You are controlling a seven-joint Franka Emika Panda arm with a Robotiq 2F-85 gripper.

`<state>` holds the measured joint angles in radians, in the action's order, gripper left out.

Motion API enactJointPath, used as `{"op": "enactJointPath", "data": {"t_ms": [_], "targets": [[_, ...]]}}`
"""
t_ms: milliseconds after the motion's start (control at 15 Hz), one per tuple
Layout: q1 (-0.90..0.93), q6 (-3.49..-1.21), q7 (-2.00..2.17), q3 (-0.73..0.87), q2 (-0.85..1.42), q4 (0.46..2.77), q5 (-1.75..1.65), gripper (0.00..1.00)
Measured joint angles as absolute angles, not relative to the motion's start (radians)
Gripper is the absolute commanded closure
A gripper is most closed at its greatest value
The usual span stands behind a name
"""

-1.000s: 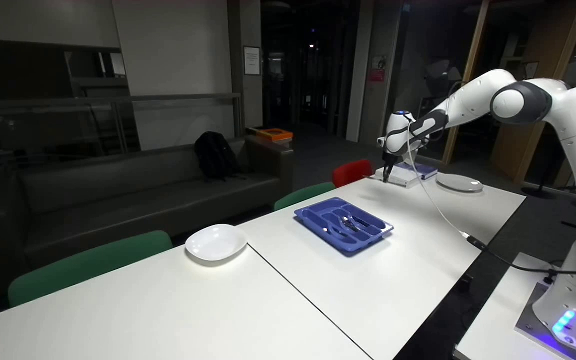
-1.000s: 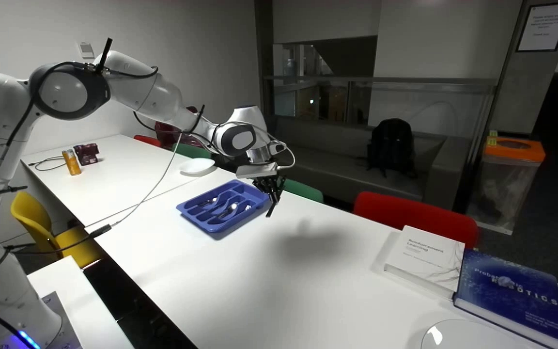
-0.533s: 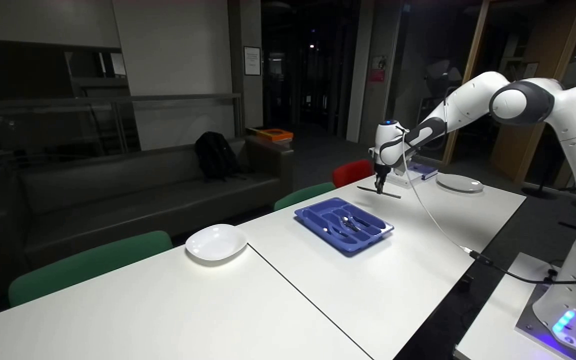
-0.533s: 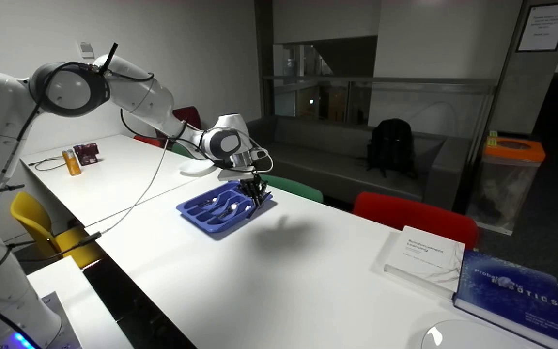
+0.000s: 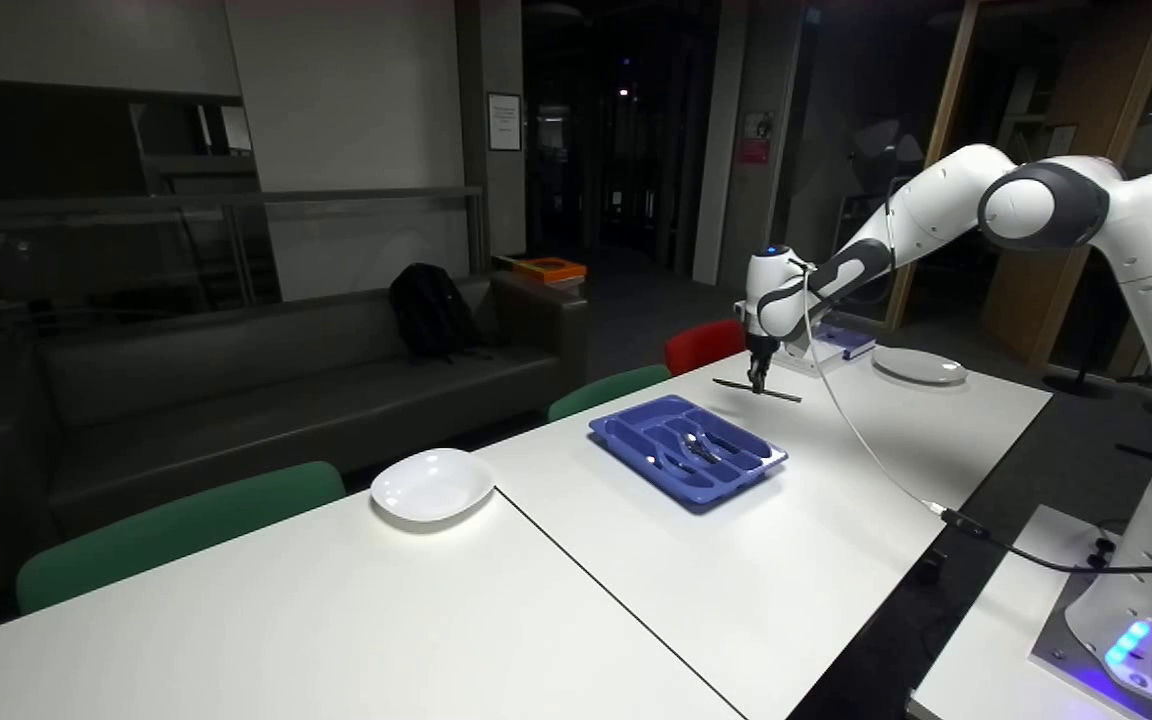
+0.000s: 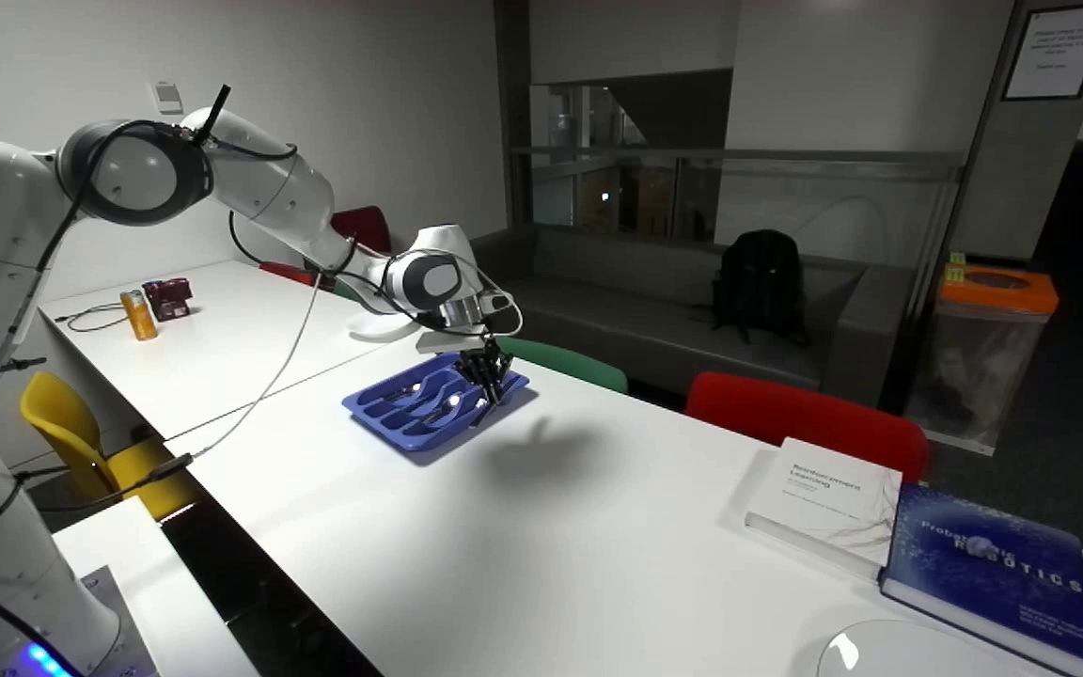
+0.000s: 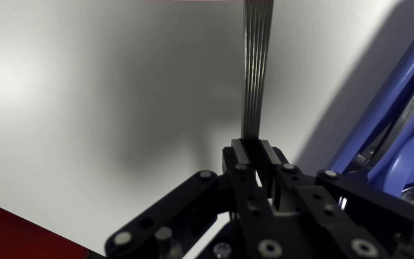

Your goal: Pick up the silver cutlery from the counter and place it on the blue tray

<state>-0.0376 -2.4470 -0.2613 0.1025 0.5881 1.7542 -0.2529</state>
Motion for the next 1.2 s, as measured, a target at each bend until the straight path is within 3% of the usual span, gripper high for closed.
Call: {"op": "enactJointPath", "data": {"t_ms": [1200], "targets": [[0.084,-2.45,0.032,0.108,0.623,1.753,-0.289,0.97]]}}
